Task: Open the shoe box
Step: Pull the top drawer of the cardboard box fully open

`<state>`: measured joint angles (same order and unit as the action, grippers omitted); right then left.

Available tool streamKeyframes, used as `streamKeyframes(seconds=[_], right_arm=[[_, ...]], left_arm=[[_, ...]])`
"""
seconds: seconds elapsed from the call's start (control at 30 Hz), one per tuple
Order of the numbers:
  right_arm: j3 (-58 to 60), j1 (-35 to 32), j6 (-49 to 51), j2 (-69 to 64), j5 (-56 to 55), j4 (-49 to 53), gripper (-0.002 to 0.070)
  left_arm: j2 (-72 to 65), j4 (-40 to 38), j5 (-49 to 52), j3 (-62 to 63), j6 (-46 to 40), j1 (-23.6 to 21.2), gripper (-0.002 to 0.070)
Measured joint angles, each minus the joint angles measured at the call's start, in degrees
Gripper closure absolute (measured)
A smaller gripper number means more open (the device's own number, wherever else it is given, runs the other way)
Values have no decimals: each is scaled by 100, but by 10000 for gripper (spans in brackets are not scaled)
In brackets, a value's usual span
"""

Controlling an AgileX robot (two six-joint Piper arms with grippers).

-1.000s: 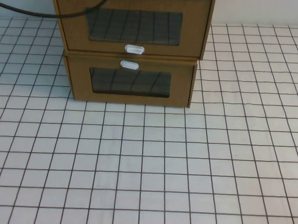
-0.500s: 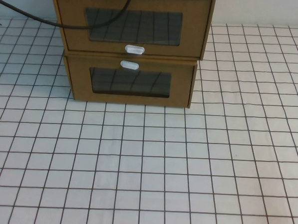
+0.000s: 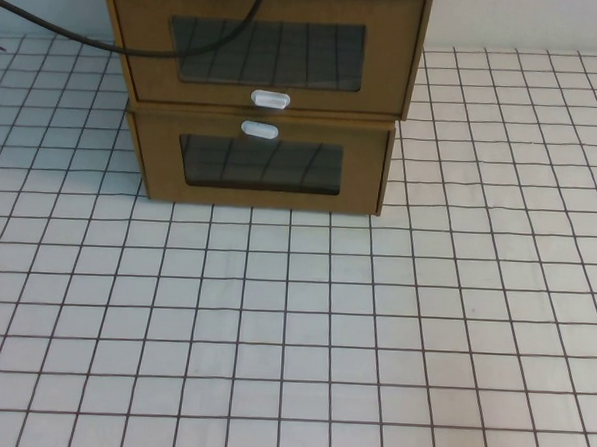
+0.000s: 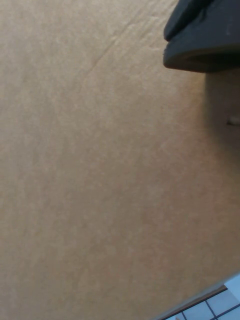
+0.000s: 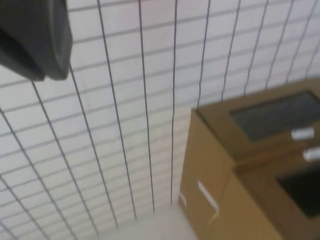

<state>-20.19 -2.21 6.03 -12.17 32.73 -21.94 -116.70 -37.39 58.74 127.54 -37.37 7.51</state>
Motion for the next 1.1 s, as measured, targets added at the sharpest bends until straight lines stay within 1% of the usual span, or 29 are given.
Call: streamKeyframes(seconds=[0.13, 0.27, 0.37, 0.43, 0.5, 0.57, 0.63, 0.77, 0.87, 0.93, 1.1], right_arm=[[-981, 0, -769, -1161, 1097, 10, 689], [-1644, 0, -1632, -2326, 1568, -223, 689], [-2071, 28, -2120, -3104, 1642, -601, 689], [-2318, 232, -2257, -3592, 1601, -701, 689], [-2532, 573, -2279, -3981, 1499, -713, 689], [-2761, 982, -2244, -4389, 1357, -651, 689], [-3043, 1529, -2028, -4786, 1223, -415, 689], [-3658, 2748, -1208, -5536, 1087, 602, 689], [-4115, 3694, -475, -6202, 1071, 1665, 689], [-4430, 4326, 2, -6653, 1071, 2519, 689], [-5024, 5520, 982, -7565, 1097, 4929, 689]], left_arm=[[0, 0, 0, 0, 0, 0, 677], [0, 0, 0, 0, 0, 0, 677], [0, 0, 0, 0, 0, 0, 677], [0, 0, 0, 0, 11, 0, 677], [0, 0, 0, 0, 11, 0, 677], [0, 0, 0, 0, 11, 0, 677], [0, 0, 0, 0, 11, 0, 677], [0, 0, 0, 0, 22, 0, 677], [0, 0, 0, 0, 22, 0, 677], [0, 0, 0, 0, 22, 0, 677], [0, 0, 0, 0, 22, 0, 677]])
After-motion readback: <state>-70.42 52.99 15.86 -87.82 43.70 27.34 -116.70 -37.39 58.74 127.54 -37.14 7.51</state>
